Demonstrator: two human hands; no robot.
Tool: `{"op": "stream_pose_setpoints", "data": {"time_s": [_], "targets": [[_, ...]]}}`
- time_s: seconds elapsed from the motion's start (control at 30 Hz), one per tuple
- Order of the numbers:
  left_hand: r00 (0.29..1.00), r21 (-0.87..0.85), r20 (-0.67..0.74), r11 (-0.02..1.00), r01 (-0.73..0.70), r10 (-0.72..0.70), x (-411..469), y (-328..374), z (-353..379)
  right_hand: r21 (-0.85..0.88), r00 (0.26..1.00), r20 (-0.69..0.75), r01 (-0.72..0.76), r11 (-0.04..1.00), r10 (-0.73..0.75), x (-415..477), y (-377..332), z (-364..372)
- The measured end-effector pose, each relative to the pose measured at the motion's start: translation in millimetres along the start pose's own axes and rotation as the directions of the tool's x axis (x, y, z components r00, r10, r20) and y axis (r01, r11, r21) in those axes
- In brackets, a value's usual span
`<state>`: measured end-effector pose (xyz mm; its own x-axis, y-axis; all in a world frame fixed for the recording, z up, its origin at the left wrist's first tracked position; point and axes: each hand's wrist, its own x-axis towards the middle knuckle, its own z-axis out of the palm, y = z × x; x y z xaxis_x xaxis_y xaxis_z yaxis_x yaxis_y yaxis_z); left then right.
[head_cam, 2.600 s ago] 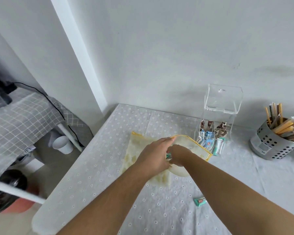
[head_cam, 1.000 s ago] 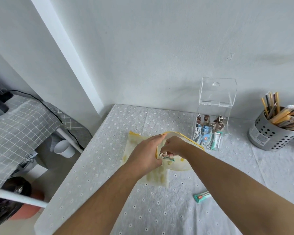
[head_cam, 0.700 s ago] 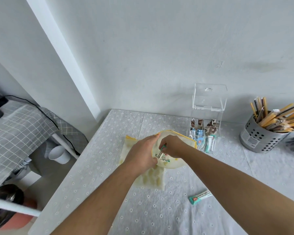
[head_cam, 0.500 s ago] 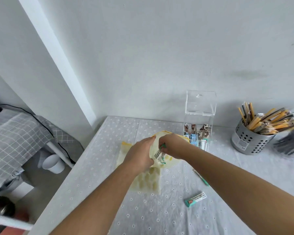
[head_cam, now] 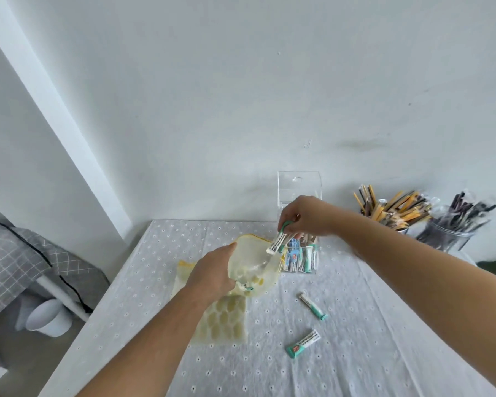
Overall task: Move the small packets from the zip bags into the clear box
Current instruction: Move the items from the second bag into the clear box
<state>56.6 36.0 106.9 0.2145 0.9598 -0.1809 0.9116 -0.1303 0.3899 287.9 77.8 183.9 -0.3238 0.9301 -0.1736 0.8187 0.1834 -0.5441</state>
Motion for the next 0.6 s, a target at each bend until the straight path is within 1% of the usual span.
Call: {"op": "stream_pose_setpoints", "data": {"time_s": [0.07,0.17,0.2,0.27,0.4,0.5,0.6], "targets": [[1.0,0.001,0.002,1.0,0.002,-0.002,0.3,0.0,0.3,0.059,0.998,-0.049,-0.032,0.998,0.035,3.8,13.8,-15.0],[1.0,0.01,0.0,1.0,0.002,-0.002,2.0,-0.6,0.5,0.096,0.984,-0.142,-0.093,0.991,0.106,9.4,34.2,-25.5],[1.0,0.006,-0.004,1.0,0.002,-0.002,2.7,-1.0,0.4,0.086,0.977,-0.166,-0.119,0.989,0.132,12.1,40.8,-25.4],[1.0,-0.012,-0.008,1.0,0.003,-0.003,2.8,-1.2,0.2,0.014,0.966,-0.191,-0.172,0.985,0.172,18.9,52.8,-21.6],[1.0,-0.028,-0.021,0.999,-0.02,0.02,2.7,0.9,0.5,-0.189,0.968,-0.159,-0.223,0.956,0.195,36.0,73.2,-6.0],[1.0,-0.053,-0.023,0.998,-0.017,0.016,3.8,2.2,0.4,-0.313,0.978,-0.073,-0.21,0.926,0.197,46.7,81.7,4.6],[0.999,-0.068,-0.024,0.997,-0.026,0.024,4.6,3.4,1.2,-0.399,0.982,-0.004,-0.176,0.9,0.19,59.0,90.6,15.6]]}}
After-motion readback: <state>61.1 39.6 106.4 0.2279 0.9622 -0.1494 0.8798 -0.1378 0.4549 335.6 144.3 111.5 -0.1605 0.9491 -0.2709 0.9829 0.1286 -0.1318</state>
